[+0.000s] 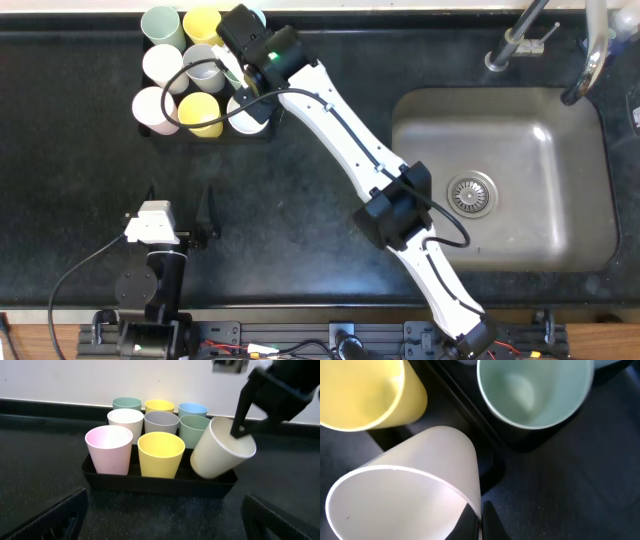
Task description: Store Cups
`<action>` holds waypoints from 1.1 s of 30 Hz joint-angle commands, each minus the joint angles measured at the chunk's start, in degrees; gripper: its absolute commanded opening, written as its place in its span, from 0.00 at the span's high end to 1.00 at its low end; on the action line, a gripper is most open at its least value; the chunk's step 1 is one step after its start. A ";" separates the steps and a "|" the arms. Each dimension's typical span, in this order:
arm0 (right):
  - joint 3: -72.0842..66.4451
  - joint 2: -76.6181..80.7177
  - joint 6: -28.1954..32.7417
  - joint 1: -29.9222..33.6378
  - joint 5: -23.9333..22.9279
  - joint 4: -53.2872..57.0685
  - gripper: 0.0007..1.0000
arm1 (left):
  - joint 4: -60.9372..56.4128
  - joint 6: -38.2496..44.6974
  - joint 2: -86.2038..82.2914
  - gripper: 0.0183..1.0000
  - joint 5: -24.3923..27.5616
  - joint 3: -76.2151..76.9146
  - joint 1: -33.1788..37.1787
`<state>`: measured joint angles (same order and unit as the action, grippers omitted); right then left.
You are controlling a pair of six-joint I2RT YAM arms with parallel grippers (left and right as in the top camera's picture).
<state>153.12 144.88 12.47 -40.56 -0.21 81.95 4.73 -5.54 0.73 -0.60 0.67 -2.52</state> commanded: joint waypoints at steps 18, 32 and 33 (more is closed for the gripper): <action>-2.49 2.10 3.26 -0.24 0.17 -0.22 0.96 | 0.07 1.05 -0.57 0.00 0.42 -0.20 -0.22; -2.62 2.08 3.17 -0.26 0.17 -2.91 0.00 | 0.07 1.05 -0.57 0.00 0.42 -0.20 -0.22; -2.56 2.08 3.17 -0.26 0.15 -3.06 0.00 | 0.07 1.05 -0.57 0.00 0.42 -0.20 -0.22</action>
<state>150.63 147.15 15.44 -40.53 -0.36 79.29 4.73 -5.54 0.73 -0.60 0.67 -2.52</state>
